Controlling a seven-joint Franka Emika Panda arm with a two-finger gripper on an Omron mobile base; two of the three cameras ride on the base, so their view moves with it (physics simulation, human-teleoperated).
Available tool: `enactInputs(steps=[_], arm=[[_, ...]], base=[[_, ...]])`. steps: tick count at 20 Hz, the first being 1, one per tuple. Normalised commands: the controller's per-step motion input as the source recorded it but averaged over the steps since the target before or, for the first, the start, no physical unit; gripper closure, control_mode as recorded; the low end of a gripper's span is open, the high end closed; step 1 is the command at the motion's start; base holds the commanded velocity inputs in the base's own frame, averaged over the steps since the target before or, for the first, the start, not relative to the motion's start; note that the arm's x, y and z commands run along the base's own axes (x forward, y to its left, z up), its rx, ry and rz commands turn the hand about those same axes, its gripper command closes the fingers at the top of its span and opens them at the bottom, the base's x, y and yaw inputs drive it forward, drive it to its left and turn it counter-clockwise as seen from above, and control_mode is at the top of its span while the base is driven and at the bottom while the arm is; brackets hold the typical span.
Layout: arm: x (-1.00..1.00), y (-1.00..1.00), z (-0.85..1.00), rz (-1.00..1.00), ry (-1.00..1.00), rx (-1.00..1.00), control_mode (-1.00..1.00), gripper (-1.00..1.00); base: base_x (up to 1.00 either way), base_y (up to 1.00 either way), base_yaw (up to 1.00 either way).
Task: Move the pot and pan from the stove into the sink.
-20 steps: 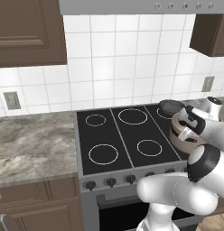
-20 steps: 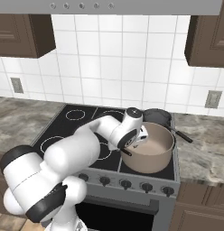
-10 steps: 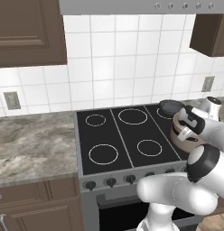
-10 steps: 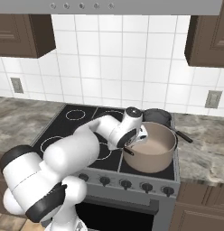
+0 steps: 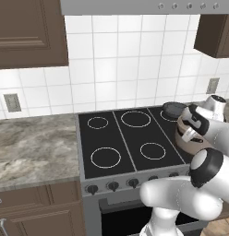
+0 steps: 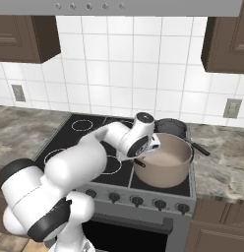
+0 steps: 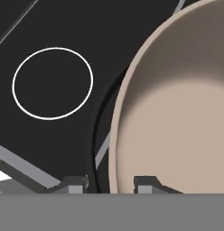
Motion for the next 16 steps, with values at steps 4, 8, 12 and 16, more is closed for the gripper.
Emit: enactInputs(steps=[4, 8, 12, 16], arm=[[-0.03, 0.00, 0.68, 0.00, 0.06, 0.01, -1.00, 1.00], [-0.14, 0.00, 0.73, 0.00, 0.04, 0.00, -1.00, 1.00], [-0.32, 0.05, 0.70, 0.02, 0.00, 0.00, -1.00, 1.00], [-0.46, 0.21, 0.60, 0.08, 0.00, 0.00, -1.00, 1.00]], base=[[0.00, 0.00, 0.00], [0.00, 0.00, 0.00], [0.00, 0.00, 0.00], [0.00, 0.00, 0.00]])
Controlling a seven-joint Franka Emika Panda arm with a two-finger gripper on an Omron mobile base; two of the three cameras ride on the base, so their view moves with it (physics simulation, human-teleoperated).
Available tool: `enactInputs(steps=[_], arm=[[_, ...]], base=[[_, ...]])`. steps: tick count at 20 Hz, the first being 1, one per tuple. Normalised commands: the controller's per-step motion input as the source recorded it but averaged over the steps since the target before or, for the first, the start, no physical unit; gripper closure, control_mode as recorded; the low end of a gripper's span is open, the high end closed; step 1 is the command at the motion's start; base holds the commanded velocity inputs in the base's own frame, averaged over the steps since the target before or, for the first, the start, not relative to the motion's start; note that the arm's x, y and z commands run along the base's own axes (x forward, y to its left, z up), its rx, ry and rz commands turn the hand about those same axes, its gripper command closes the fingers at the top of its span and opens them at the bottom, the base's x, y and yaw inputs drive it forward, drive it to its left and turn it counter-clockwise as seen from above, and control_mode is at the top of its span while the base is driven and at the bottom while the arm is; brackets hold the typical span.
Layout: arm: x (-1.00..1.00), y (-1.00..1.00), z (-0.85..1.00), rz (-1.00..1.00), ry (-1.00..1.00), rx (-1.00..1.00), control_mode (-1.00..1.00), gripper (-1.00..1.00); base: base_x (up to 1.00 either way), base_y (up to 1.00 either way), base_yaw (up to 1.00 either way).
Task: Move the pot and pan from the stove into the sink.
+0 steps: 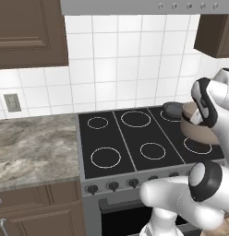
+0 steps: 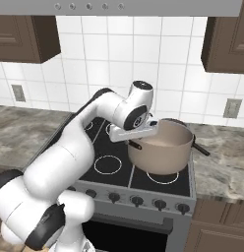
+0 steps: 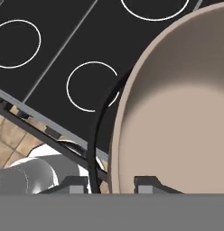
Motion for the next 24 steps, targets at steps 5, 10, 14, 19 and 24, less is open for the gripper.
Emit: enactInputs(steps=[5, 10, 14, 19, 24], arm=[[-0.53, 0.43, 0.48, 0.15, 0.00, 0.00, -1.00, 1.00], [-0.54, 0.48, 0.40, 0.16, 0.00, 0.00, -1.00, 1.00], [-0.51, 0.51, 0.37, 0.16, 0.00, 0.00, -1.00, 1.00], [-0.54, 0.46, 0.32, 0.15, -0.03, 0.00, -1.00, 1.00], [-0.60, 0.33, 0.13, 0.12, -0.15, 0.02, -1.00, 1.00]], base=[[0.00, 0.00, 0.00], [0.00, 0.00, 0.00], [0.00, 0.00, 0.00], [0.00, 0.00, 0.00], [0.00, 0.00, 0.00]])
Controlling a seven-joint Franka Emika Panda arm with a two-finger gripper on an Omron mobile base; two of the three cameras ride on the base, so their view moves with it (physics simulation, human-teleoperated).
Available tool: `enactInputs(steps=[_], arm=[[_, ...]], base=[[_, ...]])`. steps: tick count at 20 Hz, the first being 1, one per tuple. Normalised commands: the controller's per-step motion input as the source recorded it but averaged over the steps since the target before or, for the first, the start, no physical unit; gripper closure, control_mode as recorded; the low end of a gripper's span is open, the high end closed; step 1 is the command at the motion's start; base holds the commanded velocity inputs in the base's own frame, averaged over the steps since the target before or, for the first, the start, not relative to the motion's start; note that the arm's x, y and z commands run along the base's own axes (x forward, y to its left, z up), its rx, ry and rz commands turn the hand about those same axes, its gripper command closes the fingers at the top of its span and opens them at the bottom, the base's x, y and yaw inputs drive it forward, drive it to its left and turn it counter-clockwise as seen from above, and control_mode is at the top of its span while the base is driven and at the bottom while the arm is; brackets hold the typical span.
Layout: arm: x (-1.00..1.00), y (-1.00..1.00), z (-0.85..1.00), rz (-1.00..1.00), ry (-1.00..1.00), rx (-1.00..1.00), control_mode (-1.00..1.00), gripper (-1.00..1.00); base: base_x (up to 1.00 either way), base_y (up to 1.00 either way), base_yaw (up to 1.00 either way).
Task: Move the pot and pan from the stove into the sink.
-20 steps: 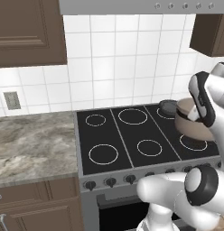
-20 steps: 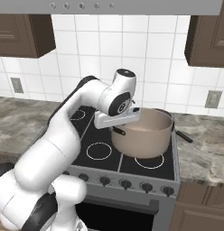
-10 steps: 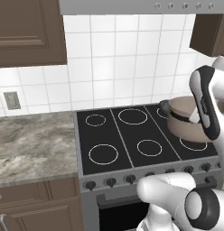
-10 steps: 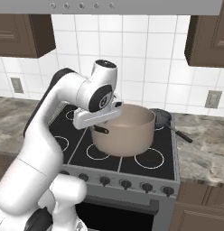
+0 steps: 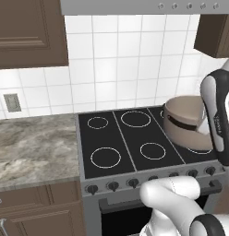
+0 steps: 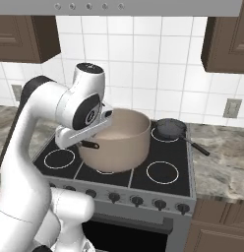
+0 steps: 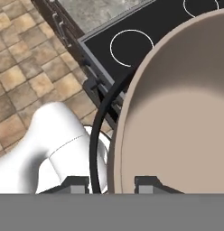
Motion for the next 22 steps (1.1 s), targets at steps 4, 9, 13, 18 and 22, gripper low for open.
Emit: enactInputs(steps=[4, 9, 13, 18, 22], arm=[[-0.72, 0.15, -0.11, 0.10, -0.23, 0.06, -1.00, 1.00], [-0.67, 0.09, -0.31, 0.06, -0.20, 0.10, -1.00, 1.00], [-0.07, 0.00, 0.00, 0.00, -0.05, 0.00, -1.00, 1.00], [0.00, 0.00, 0.00, 0.00, 0.00, 0.00, -1.00, 1.00], [-0.07, 0.00, -0.01, 0.00, 0.00, 0.00, 1.00, 1.00]], base=[[0.00, 0.00, 0.00], [0.00, 0.00, 0.00], [0.00, 0.00, 0.00], [0.00, 0.00, 0.00], [-0.09, 0.00, 0.00]])
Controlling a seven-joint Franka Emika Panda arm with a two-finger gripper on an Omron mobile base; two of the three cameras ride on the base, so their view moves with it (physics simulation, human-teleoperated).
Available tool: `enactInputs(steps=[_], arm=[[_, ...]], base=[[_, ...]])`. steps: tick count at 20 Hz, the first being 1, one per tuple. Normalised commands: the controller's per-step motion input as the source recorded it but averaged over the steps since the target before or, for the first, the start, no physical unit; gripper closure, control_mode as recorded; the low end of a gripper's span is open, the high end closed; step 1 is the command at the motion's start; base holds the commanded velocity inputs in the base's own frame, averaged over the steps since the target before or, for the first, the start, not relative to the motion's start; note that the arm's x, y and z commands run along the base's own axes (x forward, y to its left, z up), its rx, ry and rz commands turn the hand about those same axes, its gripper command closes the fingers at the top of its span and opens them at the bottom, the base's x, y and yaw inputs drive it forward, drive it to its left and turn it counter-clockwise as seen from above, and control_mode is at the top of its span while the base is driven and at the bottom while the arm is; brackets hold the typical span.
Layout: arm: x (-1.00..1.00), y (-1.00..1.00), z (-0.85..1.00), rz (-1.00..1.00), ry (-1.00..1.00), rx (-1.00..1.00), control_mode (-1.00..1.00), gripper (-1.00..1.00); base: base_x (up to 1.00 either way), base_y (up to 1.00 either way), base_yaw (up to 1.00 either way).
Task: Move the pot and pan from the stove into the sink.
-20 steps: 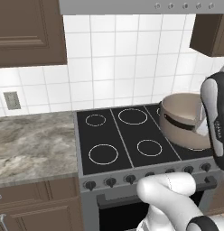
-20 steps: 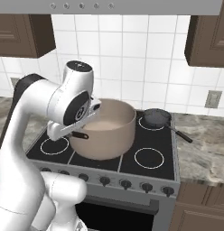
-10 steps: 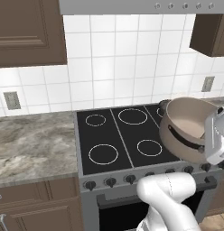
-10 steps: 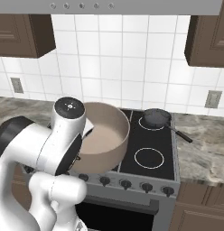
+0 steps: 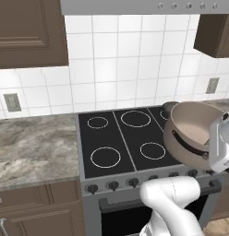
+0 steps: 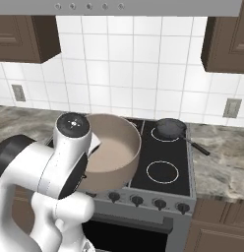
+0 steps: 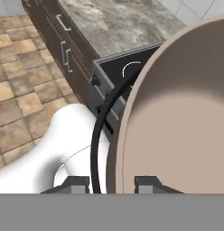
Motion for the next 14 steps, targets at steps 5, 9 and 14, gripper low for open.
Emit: enactInputs(steps=[5, 9, 14], arm=[[0.00, 0.00, 0.00, 0.00, 0.00, 0.00, 1.00, 1.00], [0.00, 0.00, 0.00, 0.00, 0.00, 0.00, 1.00, 1.00], [0.00, 0.00, 0.00, 0.00, 0.00, 0.00, 1.00, 1.00]], base=[[-0.60, 0.00, 0.01], [-0.68, 0.00, 0.01], [-0.45, -0.07, -0.04]])
